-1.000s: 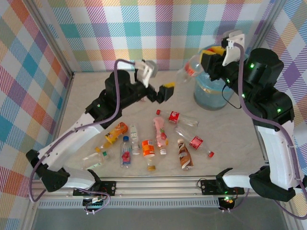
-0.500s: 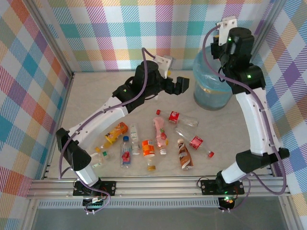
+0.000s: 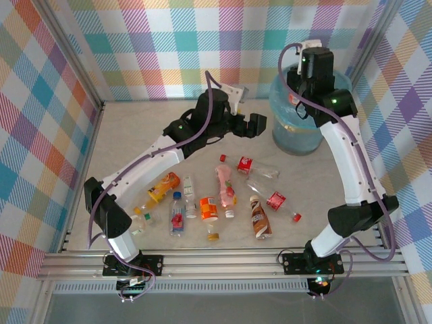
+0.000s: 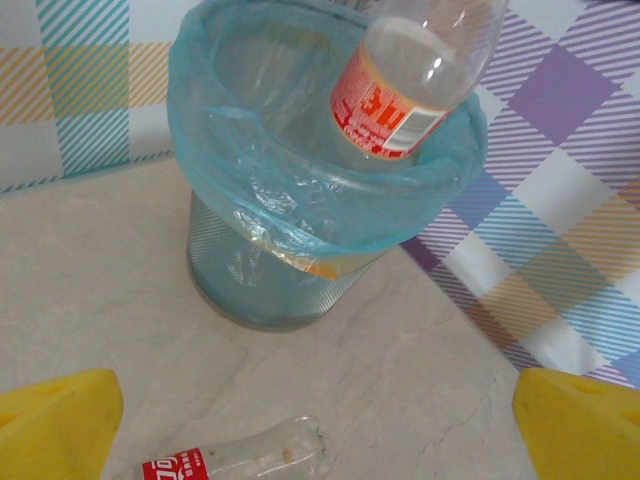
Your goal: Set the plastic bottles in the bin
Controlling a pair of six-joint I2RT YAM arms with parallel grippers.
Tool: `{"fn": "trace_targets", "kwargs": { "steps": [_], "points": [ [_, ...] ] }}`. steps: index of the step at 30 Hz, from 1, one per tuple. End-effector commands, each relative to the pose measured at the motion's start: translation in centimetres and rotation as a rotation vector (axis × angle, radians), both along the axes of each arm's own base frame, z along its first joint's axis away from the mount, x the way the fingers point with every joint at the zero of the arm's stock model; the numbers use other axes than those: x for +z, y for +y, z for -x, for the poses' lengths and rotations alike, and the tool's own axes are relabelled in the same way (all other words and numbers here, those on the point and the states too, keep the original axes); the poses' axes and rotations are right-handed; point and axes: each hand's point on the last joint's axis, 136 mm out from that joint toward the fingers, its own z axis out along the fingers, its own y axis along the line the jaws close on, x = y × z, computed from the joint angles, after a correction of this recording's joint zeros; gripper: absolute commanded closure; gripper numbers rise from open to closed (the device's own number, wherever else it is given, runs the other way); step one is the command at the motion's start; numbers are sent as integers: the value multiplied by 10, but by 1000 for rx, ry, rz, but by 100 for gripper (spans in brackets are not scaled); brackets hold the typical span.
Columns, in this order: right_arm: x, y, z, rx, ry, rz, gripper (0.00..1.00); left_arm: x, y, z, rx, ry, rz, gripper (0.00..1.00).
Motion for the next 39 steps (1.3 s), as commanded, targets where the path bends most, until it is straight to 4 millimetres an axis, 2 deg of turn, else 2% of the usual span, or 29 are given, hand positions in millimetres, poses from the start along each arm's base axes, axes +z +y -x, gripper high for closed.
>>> {"fn": "trace_targets", "kwargs": {
  "steps": [1,12,15,19,21,25,36,39],
  "points": [
    [-18,-4,5,-40,29,-72,100,-1,-5,3,-10,13,-3,0],
    [-70,-11,-13,-69,131,-161,100,-13,-6,0,-4,28,-30,0],
    [-82,-14,-17,-73,153,-188,97,-19,-6,-1,-2,37,-44,0],
    [-90,-16,-20,-78,178,-207,86,-23,-4,-3,4,38,-63,0],
    [-89,-16,-19,-75,178,-213,76,-24,-3,-4,13,39,-71,0],
    [-76,-15,-13,-64,168,-227,66,-23,4,-5,29,47,-86,0],
    [-27,-12,18,-13,127,-277,50,-16,46,-5,94,48,-154,0],
    [-14,-11,31,3,129,-300,50,-15,60,0,108,52,-175,0]
  ]
}}
